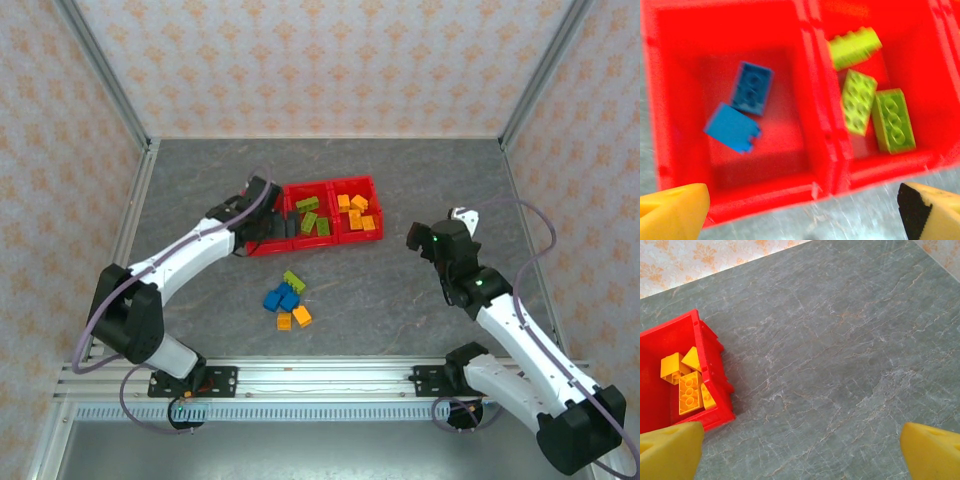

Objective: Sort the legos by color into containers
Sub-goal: Place the lego in the container, then pick up the lego from the center of the table.

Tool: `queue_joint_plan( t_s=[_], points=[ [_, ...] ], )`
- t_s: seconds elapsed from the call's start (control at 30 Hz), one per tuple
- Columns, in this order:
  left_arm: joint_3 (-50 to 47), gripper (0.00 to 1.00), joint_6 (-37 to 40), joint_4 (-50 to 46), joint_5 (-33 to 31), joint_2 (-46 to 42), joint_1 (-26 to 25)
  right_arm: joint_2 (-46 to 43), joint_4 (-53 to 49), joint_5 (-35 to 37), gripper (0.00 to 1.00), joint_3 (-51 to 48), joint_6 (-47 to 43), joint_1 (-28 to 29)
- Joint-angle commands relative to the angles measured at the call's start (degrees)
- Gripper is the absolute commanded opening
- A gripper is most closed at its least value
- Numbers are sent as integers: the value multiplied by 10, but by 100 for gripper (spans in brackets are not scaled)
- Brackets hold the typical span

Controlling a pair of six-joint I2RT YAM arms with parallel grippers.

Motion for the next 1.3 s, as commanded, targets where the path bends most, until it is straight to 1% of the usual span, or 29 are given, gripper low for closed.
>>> queue_joint_plan(
  t_s=[0.0,0.1,0.17,0.23,0.67,0.93,1.1,1.2,1.27],
  points=[
    [-23,99,34,-4,37,-11,-42,6,8,-3,100,-4,3,-3],
    [-34,99,49,-25,14,2,-95,15,10,-10,100,-2,9,-3],
    [-35,99,54,-37,0,15,-117,21,10,-14,100,0,12,-3],
    [-36,99,57,-44,-9,25,-126,24,9,-17,100,1,14,-2],
    [-7,99,88,-81,-5,109,-132,13,-5,-7,100,1,11,-3],
    [-4,99,89,-98,-30,144,-140,16,0,-7,100,0,11,-3],
    [-2,94,89,-92,-25,154,-141,23,0,-6,100,6,7,-3],
    [0,87,92,-97,-22,166,-142,24,0,-4,100,5,4,-3],
    [0,85,94,-104,-26,177,-142,22,-1,0,100,4,3,-3]
  ],
)
